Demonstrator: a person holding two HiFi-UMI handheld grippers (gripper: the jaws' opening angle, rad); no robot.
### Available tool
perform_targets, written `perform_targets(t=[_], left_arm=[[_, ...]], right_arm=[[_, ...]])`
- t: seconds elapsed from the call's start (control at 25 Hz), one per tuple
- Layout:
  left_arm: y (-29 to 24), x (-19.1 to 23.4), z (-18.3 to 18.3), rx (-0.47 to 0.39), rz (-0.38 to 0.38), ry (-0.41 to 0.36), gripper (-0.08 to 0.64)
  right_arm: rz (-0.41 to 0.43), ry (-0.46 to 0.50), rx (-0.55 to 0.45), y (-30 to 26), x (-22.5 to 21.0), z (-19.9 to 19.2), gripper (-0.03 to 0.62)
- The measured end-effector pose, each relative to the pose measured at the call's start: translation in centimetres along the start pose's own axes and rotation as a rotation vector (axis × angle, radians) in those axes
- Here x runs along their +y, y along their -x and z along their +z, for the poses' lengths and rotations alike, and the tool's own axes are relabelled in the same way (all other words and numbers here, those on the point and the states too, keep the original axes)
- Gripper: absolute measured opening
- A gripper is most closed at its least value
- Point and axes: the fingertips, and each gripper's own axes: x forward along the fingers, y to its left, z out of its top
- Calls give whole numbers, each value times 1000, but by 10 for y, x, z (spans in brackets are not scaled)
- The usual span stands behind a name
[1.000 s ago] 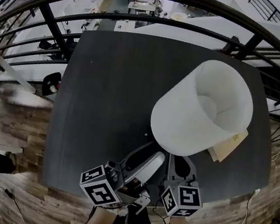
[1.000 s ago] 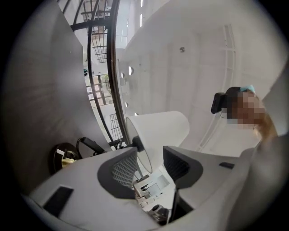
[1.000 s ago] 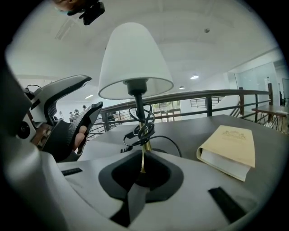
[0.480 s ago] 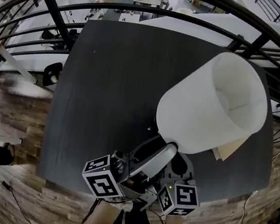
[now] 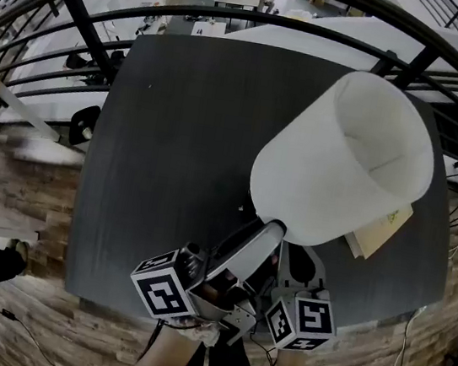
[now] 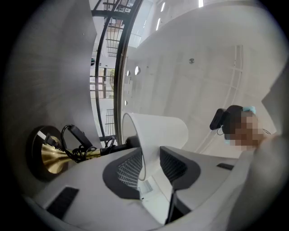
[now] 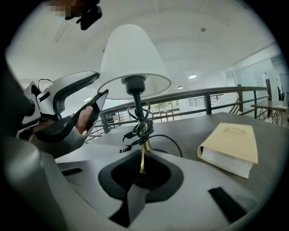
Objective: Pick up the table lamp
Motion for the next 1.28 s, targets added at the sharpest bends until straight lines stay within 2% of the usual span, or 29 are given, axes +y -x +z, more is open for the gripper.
perform_targets(t=[0.2,0.36,0.52,0.88,1.2,1.28], left_arm=[[-12,2,5,-21,17,31,132],[-26,-1,9,-25,11,31,127],[-35,0,13,-34,10,67,115],[-57,7,29,-104,18,144,103],[-80,12,23,-107,26,154,98],[-82,13,22,-114,25,163,94]], right_arm=[[17,-5,-8,-2,-4,8,37],[89,-17,15,-5,2,14,38],[150,-26,40,-14,9,20,40],[155,-13,80,-36,-8,25,84],[207,-6,115,-52,-21,32,86],[209,-6,125,-55,-24,30,106]])
